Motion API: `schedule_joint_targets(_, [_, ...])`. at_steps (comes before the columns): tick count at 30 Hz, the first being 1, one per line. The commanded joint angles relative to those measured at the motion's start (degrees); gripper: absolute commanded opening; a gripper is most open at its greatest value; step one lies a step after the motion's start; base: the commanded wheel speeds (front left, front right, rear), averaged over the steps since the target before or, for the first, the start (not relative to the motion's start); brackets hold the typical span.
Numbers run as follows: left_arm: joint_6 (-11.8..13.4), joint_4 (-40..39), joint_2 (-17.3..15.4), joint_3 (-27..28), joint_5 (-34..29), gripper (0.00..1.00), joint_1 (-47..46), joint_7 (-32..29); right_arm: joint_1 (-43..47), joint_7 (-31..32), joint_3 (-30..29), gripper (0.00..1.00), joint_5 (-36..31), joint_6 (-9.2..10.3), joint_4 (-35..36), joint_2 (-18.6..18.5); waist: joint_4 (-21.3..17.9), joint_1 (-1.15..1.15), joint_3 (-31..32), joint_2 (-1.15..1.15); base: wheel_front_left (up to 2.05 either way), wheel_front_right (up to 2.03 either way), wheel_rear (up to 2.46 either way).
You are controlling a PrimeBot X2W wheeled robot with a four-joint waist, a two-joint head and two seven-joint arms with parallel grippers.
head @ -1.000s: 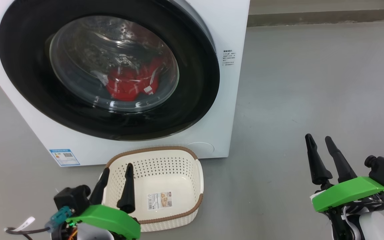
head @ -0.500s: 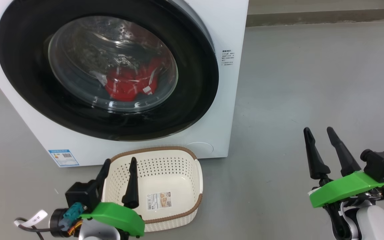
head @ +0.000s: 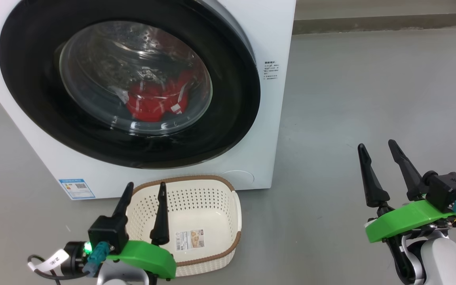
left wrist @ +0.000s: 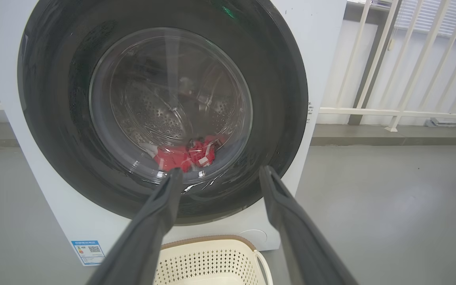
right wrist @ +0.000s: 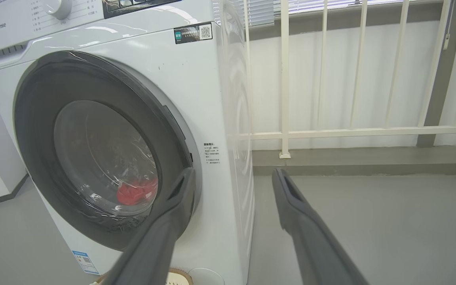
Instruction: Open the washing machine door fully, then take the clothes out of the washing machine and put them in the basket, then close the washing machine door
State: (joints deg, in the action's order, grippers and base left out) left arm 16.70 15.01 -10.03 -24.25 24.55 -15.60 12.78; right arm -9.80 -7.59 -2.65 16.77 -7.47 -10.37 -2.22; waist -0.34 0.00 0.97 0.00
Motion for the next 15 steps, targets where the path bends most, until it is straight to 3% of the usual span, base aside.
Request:
schedule_joint_targets(1, [0.7, -1.4, -1.2, 1.8, -0.8, 1.0, -3.1, 0.6, -2.5, -0.4, 1.6, 1.0, -0.6, -0.02, 1.7, -0.7, 0.0, 0.0, 0.0, 0.0, 0.0, 0.0, 0.0])
schedule_joint_targets(15, [1.8, -2.5, -2.0, 2.9, -0.5, 1.0, -2.7, 1.2, -2.3, 0.1, 1.4, 1.0, -0.2, -0.02, 1.4, -0.7, -0.4, 0.0, 0.0, 0.0, 0.0, 0.0, 0.0])
